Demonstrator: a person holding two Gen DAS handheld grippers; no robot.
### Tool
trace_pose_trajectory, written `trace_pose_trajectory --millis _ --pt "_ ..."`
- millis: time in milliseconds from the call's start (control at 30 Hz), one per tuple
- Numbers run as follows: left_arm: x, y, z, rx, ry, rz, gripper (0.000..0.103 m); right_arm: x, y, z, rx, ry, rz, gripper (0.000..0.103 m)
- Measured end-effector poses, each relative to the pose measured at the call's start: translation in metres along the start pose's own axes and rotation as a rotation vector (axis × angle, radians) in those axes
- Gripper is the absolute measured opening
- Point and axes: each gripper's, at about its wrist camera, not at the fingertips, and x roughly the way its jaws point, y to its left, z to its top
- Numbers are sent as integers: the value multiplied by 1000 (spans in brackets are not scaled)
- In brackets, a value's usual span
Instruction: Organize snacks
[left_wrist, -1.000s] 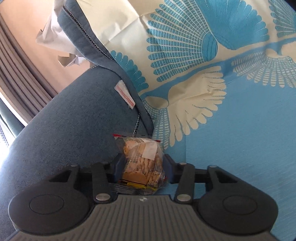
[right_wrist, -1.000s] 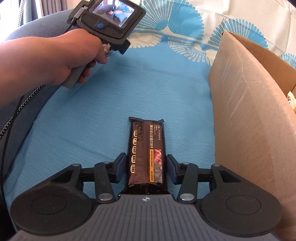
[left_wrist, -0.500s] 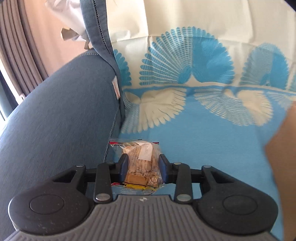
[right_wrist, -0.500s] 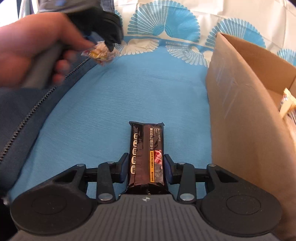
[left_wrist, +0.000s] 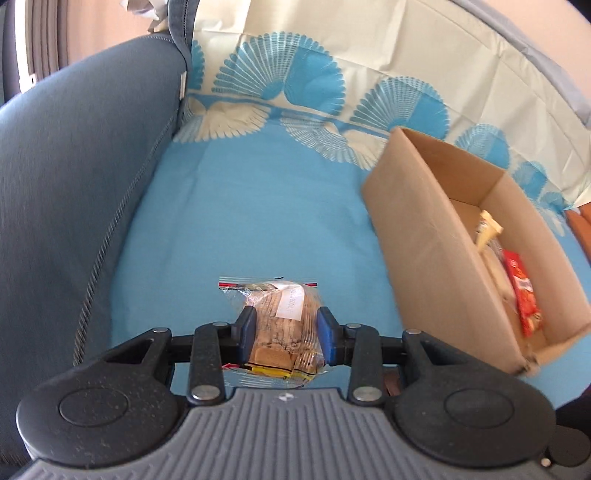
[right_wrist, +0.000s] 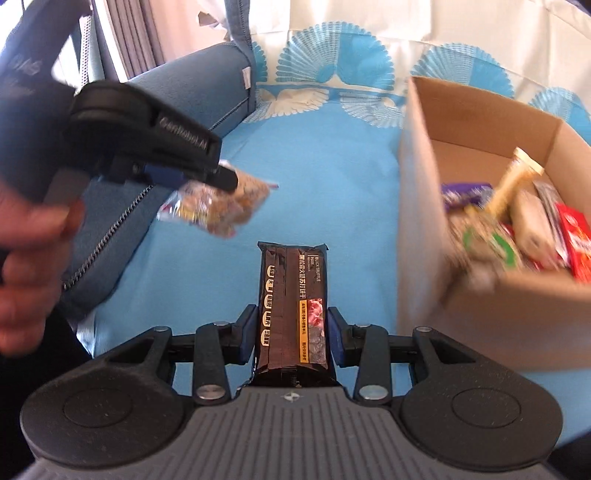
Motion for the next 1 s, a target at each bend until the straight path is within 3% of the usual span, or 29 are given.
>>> trace_pose_trajectory --millis 133,333,533,667,900,1000 --pt "1 -4 -42 -57 46 -10 39 -4 -11 -21 50 8 -5 41" --pt "-7 -10 -70 -55 39 -50 40 0 -22 -33 57 14 -16 41" --pt "-3 -16 -76 12 2 -41 40 13 -25 -38 51 44 -54 41" --pt "-2 -15 -75 5 -14 -53 41 17 -24 -42 41 54 -63 41" --pt "-6 -19 -67 9 -74 -110 64 17 -26 -41 55 48 -69 42" --pt "-1 -23 -49 -48 -14 -170 64 20 -25 -41 54 55 -69 44"
